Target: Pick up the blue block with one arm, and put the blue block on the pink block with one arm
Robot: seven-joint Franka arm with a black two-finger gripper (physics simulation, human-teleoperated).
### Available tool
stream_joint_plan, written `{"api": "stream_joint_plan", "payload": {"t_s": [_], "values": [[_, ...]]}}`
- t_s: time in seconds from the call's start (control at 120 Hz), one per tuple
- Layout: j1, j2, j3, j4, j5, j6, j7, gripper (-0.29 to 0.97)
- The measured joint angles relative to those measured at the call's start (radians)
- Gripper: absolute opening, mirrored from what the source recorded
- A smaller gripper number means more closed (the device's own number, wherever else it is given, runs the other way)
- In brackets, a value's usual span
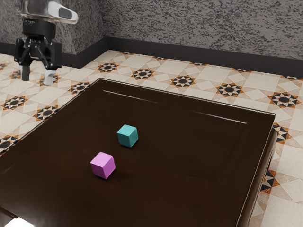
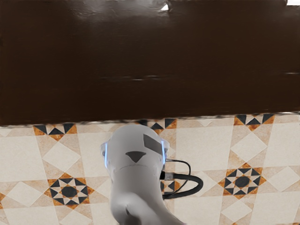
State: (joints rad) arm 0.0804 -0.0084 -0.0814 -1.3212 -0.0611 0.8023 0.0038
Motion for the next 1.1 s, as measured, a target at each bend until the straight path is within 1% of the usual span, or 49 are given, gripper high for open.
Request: {"api": "stream_joint_plan", "payload": {"t_s": [0.083, 0.1, 0.167, 0.233, 0.325, 0.442, 0.542, 0.708, 0.917, 1.0, 1.1], "values": [[-0.008, 0.01, 0.003, -0.035, 0.002, 0.206, -0.002, 0.68], [-0.011, 0.028, 0.004, -0.039, 0.002, 0.24, -0.002, 0.68], [-0.02, 0.133, 0.011, -0.048, 0.003, 0.362, -0.005, 0.68], [0.001, 0.269, 0.015, -0.065, 0.015, 0.495, -0.006, 0.68], [0.012, 0.412, 0.016, -0.1, 0.031, 0.691, 0.0, 0.68], [0.013, 0.54, 0.008, -0.127, 0.06, 0.909, 0.015, 0.68], [0.014, 0.62, -0.001, -0.128, 0.081, 1.059, 0.03, 0.68], [0.016, 0.683, -0.009, -0.119, 0.094, 1.216, 0.068, 0.68], [0.016, 0.719, -0.017, -0.12, 0.096, 1.301, 0.117, 0.67], [0.016, 0.726, -0.017, -0.121, 0.095, 1.317, 0.131, 0.63], [0.016, 0.726, -0.014, -0.121, 0.094, 1.329, 0.141, 0.5]]}}
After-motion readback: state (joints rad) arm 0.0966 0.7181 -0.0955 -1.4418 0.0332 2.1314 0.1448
